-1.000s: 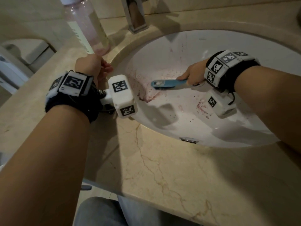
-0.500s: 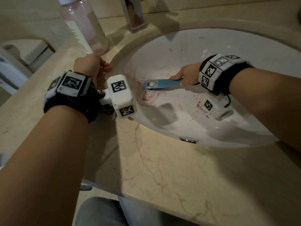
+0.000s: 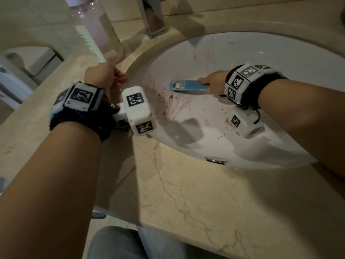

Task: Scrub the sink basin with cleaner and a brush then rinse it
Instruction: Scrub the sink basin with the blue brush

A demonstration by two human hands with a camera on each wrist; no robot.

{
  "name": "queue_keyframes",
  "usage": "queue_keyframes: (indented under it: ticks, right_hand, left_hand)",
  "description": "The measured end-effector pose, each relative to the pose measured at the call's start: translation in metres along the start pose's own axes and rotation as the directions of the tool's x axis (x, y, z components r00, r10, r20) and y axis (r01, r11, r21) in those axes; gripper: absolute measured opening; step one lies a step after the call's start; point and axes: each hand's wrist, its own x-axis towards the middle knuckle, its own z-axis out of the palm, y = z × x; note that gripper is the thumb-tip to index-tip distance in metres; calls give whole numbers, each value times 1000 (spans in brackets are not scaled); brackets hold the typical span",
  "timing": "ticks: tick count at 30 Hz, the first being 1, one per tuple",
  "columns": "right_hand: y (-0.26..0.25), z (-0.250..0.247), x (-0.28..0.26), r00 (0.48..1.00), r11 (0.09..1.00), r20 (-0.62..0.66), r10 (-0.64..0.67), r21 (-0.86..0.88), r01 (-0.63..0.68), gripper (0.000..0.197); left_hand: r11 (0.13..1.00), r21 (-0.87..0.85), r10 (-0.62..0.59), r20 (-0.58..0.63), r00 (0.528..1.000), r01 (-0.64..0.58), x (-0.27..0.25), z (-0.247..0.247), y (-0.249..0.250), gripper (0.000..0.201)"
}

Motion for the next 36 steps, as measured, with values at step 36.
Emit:
queue_keyframes:
  ticks: [36]
  right_hand:
    - [62,-37,-61,952,953,99,290,-125,-277,47]
  left_hand:
    - [999,-28,-43,85,995,46,31,4,-5,37]
